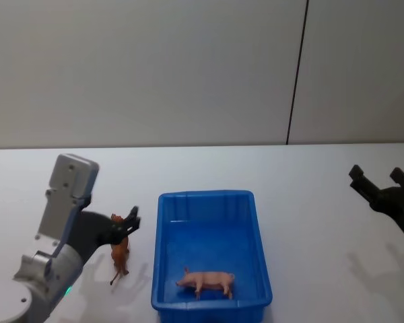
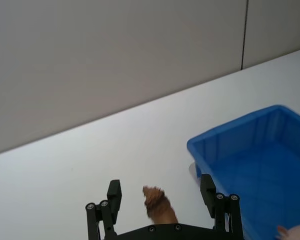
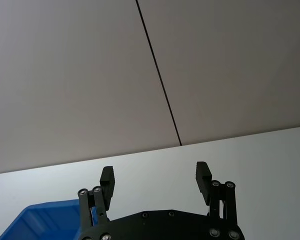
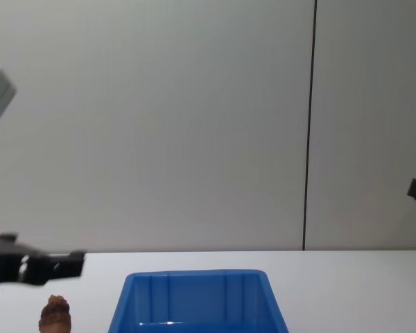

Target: Pick up the two dolls from the table and place them into the box.

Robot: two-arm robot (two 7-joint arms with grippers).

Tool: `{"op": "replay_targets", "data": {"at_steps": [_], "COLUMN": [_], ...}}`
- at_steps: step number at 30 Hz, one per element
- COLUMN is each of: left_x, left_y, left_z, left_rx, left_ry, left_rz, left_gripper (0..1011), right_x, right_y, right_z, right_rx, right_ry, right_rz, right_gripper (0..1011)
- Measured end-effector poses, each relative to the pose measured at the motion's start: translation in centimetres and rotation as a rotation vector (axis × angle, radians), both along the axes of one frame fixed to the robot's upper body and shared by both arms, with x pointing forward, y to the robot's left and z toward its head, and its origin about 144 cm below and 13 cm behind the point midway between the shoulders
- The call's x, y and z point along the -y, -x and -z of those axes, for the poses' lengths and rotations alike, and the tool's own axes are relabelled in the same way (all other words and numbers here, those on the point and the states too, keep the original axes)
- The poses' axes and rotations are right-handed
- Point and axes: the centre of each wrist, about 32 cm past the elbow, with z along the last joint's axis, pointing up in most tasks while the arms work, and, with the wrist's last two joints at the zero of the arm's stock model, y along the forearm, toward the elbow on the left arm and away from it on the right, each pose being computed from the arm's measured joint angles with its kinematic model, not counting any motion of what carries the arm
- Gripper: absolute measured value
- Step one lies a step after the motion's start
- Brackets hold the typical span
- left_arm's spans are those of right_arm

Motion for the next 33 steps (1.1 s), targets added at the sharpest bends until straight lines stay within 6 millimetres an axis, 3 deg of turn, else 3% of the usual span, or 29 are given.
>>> {"op": "replay_targets", "data": {"at_steps": [15, 33], "left_x": [-2.0, -3.0], "left_y": [0.4, -1.7], "left_z": [1.8, 3.5], "left_rx": [-0.19, -0.268], "left_ry": [0.07, 0.145], "left_rz": [-0.118, -0.076], "left_gripper": [1001, 1001], "right_x": [0.4, 0.5], "right_y": [0.3, 0.4], "right_z": [0.2, 0.2], "right_rx": [0.0, 0.001], "right_ry": [-0.021, -0.028], "right_rz": [0.031, 0.041], "right_gripper": [1001, 1001]}}
